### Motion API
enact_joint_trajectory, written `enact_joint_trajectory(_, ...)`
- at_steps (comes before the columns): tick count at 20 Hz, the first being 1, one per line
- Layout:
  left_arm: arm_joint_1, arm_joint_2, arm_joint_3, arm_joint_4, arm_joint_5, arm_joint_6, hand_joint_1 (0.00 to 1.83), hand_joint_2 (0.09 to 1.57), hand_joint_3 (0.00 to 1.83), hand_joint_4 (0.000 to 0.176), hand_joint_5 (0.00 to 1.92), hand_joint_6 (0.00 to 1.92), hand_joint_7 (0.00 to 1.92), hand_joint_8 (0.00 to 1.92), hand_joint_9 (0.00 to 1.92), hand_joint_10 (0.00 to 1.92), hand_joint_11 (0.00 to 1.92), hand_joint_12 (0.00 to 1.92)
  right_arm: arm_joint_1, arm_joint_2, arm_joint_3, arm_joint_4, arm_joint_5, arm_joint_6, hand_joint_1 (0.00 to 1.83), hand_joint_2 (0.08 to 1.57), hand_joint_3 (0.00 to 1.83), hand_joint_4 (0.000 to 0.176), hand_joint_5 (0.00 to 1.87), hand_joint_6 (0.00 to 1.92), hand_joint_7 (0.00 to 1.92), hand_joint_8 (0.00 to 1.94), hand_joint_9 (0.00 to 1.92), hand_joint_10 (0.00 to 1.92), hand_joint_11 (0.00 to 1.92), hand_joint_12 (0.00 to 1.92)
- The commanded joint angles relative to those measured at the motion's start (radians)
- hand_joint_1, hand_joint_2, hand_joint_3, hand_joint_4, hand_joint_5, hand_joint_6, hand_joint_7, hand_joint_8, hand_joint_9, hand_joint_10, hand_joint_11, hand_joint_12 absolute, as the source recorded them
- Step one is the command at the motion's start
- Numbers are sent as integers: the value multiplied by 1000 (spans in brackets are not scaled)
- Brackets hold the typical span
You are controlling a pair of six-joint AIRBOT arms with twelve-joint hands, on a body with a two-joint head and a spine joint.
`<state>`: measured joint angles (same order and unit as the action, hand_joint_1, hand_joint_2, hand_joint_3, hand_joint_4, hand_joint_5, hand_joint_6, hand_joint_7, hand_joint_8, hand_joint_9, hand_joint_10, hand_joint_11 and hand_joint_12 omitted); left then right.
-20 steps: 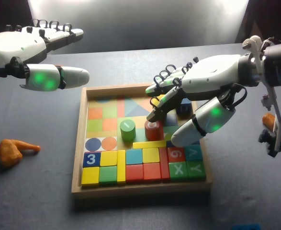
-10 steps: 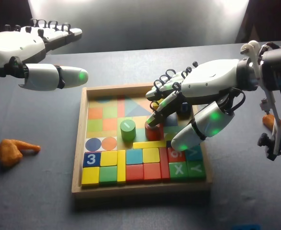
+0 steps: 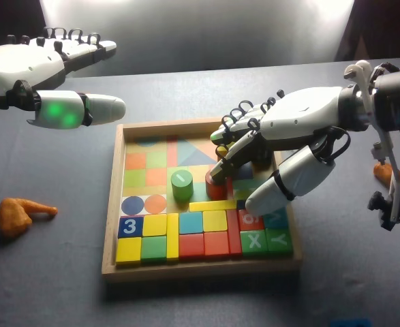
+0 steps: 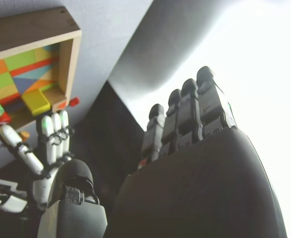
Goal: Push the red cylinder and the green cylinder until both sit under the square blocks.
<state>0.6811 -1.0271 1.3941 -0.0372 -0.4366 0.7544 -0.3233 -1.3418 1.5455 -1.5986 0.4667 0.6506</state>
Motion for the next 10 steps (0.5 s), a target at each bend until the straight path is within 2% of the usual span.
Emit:
enact_joint_trajectory(1,-13,-4,6,-12,-109,-4,0,1114,0,100,37,4,0,0,0,0,32,31,-1,2,2,42,16,6,198,1047,1,176,451,2,0,0,0,0,0,0)
enact_joint_trajectory(2,-13,-4,6,-12,-109,-4,0,1117,2,77,36,4,0,0,0,0,32,32,-1,2,2,42,18,7,209,1046,0,176,460,5,0,0,0,0,0,0)
enact_joint_trajectory(4,-13,-4,7,-12,-108,-4,0,1115,1,80,33,1,0,0,0,0,24,34,-1,2,4,42,24,9,214,1045,0,176,465,6,0,0,0,0,0,0)
enact_joint_trajectory(5,-13,-4,7,-12,-106,-4,0,1106,0,92,32,1,0,0,0,0,24,35,0,3,6,42,29,11,217,1044,0,176,471,8,0,0,0,0,0,0)
enact_joint_trajectory(6,-11,-4,7,-12,-106,-4,0,1105,0,96,35,2,0,0,0,0,23,36,0,3,7,42,32,12,226,1044,0,176,473,7,0,0,0,0,0,0)
enact_joint_trajectory(8,-9,-4,7,-12,-106,-4,0,1107,0,92,37,2,0,0,0,0,33,47,2,6,8,41,37,14,232,1044,0,176,478,8,0,0,0,0,0,0)
enact_joint_trajectory(9,-8,-4,7,-12,-106,-4,0,1105,0,96,35,1,0,0,0,0,31,50,3,7,8,41,39,14,232,1045,0,176,482,9,0,0,0,0,0,0)
enact_joint_trajectory(10,-8,-4,7,-12,-105,-4,0,1113,2,89,39,3,0,0,0,0,29,51,5,10,8,41,42,15,244,1047,1,176,492,11,0,0,0,0,0,0)
